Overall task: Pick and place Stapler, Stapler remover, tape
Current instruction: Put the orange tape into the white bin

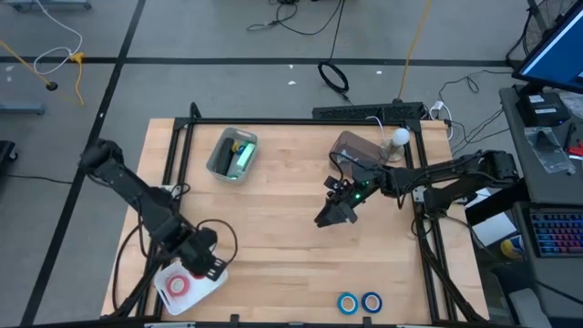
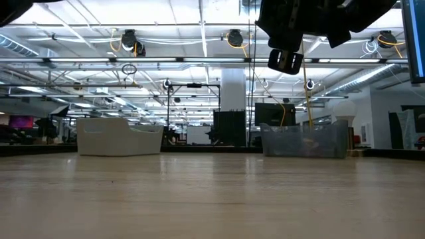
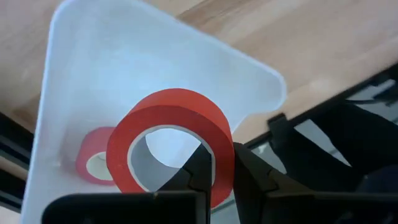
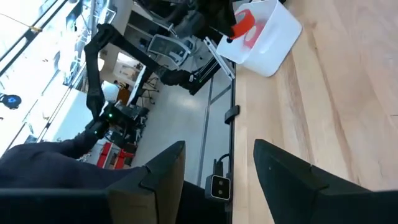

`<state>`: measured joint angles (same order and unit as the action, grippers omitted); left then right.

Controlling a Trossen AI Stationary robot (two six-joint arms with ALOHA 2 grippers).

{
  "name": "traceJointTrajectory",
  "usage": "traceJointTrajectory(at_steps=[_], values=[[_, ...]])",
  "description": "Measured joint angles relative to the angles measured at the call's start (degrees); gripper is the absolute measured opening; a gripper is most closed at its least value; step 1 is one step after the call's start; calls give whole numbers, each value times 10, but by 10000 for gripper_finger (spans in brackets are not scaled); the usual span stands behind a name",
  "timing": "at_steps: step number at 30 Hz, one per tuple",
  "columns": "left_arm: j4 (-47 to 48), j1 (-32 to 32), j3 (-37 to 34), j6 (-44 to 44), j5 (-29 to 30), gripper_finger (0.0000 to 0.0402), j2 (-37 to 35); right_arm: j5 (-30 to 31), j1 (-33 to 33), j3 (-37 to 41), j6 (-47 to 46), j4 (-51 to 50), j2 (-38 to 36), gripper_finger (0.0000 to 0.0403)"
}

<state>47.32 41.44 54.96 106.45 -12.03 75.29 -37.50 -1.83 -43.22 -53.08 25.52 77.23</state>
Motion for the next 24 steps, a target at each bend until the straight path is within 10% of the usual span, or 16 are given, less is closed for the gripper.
traceJointTrajectory(at_steps=[24], values=[[13, 64, -1, 34, 0, 34, 154, 1, -4, 0, 10, 16, 0, 187]])
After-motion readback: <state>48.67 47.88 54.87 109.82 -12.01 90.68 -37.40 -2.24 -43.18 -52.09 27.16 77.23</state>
